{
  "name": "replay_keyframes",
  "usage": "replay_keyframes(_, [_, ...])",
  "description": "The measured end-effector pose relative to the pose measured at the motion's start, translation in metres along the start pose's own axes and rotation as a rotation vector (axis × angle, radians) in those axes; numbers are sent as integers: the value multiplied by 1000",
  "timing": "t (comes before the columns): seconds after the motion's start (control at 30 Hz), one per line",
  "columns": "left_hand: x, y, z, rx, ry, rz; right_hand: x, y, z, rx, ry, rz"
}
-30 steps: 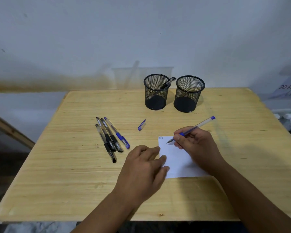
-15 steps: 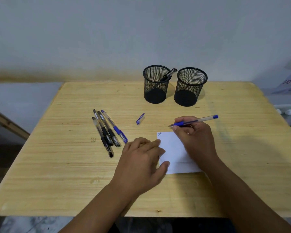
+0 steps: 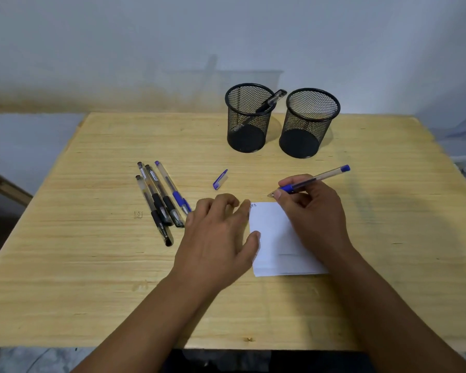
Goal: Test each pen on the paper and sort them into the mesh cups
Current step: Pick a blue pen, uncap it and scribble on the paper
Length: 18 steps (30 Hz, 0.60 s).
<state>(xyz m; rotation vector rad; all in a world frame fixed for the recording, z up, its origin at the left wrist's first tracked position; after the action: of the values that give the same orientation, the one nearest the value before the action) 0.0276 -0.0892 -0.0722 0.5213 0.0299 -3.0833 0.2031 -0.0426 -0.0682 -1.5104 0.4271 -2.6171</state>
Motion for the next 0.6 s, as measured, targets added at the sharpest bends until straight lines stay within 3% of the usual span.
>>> replay_keyframes(0.3, [-3,1,-12,96,-101,-65,6,3,1,-19,-35,86])
replay_keyframes(0.6, [-2,0,-16,84,-82,-75,10,4,5,-25,-64,101])
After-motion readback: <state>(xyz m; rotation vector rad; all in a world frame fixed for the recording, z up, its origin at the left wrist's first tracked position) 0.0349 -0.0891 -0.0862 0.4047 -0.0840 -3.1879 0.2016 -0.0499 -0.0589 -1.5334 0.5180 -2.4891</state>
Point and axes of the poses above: each hand's wrist, its own y-axis away from the middle knuckle, its own z-axis out of the back of the hand, x = y × z, the point moved 6 cm from there along -y, towards the middle knuckle, and after that the axes turned 13 degrees about z, right-handed, at the moved point
